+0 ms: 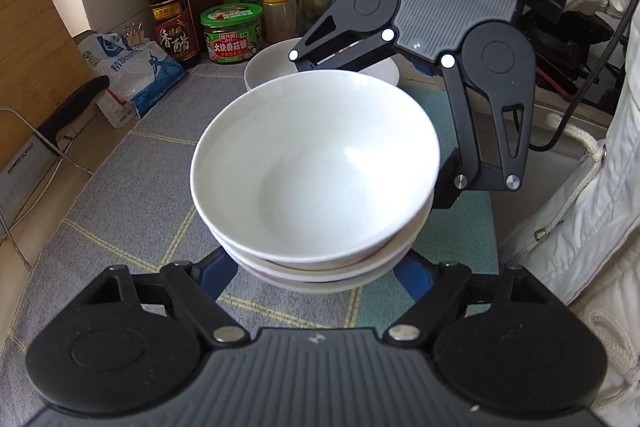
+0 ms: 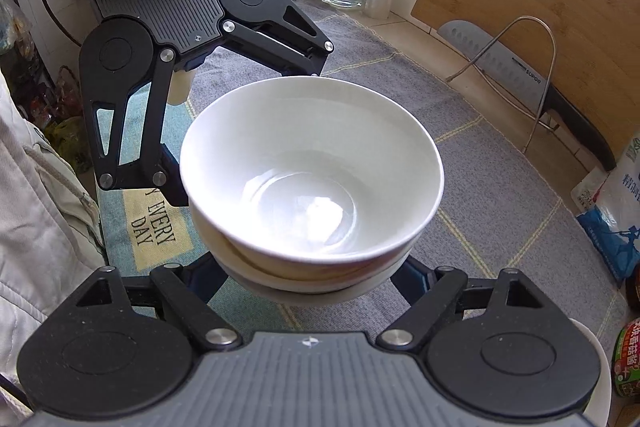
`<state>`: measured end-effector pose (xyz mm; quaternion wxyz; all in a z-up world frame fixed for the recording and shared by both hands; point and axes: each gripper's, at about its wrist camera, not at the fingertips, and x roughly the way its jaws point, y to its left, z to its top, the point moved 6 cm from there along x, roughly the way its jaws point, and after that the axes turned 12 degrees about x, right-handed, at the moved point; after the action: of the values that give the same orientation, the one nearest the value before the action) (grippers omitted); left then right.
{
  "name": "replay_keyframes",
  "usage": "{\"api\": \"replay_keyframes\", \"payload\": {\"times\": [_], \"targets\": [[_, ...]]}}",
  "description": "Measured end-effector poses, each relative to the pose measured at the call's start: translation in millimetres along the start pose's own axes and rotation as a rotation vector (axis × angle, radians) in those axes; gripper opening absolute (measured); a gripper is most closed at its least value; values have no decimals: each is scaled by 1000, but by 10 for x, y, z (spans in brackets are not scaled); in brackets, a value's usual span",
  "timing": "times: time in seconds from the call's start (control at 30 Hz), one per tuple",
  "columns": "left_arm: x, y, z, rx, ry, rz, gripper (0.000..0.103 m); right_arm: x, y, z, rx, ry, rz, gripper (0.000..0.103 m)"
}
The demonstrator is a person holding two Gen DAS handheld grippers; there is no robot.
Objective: Organize plates and bowls
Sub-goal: 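Carry the bowl stack with both grippers onto the flower-print plate stack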
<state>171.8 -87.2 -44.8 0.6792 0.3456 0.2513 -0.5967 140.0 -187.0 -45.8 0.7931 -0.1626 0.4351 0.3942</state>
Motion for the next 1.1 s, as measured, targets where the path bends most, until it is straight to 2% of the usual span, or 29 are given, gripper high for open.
{"api": "replay_keyframes", "payload": {"times": [0.27, 0.6, 1.1], "targets": [[430, 5, 529, 26, -29, 6, 84, -393, -485, -281, 1, 0, -33, 90], [894, 114, 983, 69, -33, -14, 84, -648, -1010, -570, 34, -4, -68, 90], [1297, 212, 1251, 118, -35, -46, 84, -777, -1389, -795, 88, 0, -124, 90]]}}
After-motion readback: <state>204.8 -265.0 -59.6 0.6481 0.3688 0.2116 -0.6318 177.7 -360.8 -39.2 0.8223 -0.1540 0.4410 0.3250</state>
